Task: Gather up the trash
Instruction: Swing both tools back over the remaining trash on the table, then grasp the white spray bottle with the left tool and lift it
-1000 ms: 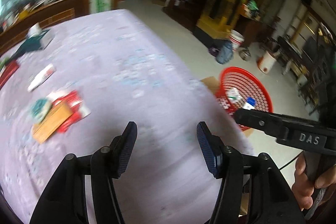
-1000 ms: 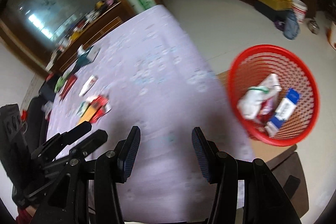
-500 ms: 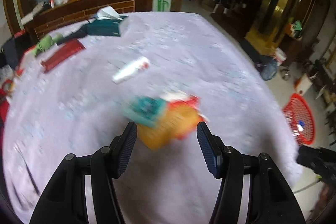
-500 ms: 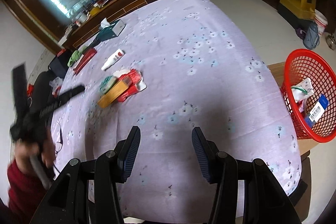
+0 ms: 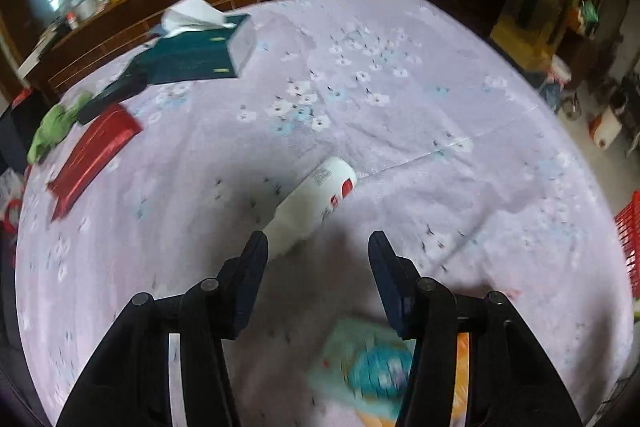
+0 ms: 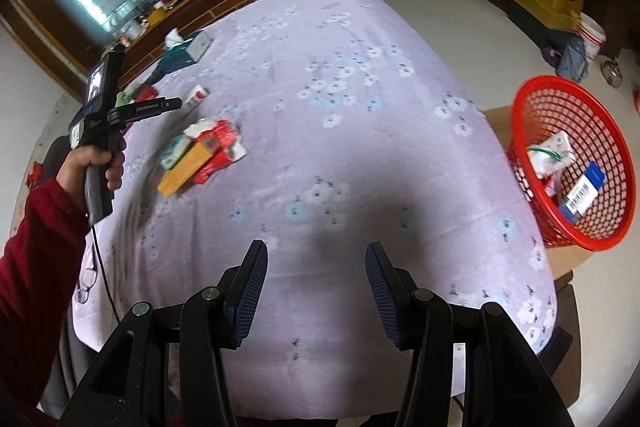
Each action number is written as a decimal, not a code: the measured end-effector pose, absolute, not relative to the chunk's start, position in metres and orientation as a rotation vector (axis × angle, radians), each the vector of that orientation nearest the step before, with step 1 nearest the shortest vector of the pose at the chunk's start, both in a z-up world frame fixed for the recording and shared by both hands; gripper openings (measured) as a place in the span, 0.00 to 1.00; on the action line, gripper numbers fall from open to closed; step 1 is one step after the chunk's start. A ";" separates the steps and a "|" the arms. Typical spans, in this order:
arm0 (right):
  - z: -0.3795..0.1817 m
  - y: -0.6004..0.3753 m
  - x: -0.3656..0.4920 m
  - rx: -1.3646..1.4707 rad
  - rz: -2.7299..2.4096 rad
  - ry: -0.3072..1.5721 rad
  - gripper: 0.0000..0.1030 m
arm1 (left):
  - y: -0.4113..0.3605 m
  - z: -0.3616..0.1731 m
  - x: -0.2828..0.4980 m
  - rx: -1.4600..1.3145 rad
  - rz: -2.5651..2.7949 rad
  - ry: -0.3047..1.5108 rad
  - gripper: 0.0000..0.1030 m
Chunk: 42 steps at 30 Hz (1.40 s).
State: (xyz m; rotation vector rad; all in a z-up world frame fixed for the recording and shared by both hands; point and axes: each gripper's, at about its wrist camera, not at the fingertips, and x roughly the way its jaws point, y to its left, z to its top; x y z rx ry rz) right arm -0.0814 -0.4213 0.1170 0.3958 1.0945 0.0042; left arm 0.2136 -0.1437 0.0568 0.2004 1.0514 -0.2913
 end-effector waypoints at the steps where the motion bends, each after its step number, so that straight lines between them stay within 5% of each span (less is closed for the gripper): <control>1: 0.116 -0.424 -0.081 0.402 -0.006 1.097 0.53 | -0.147 0.053 0.221 0.210 -0.285 1.054 0.48; 6: 0.113 -0.435 -0.080 0.421 -0.044 1.108 0.53 | -0.158 0.037 0.248 0.251 -0.265 1.078 0.47; 16: 0.110 -0.439 -0.072 0.436 -0.071 1.123 0.53 | -0.166 0.017 0.262 0.278 -0.270 1.100 0.31; 42: 0.104 -0.378 -0.040 0.347 0.054 1.170 0.53 | -0.125 0.026 0.208 0.226 -0.240 1.039 0.28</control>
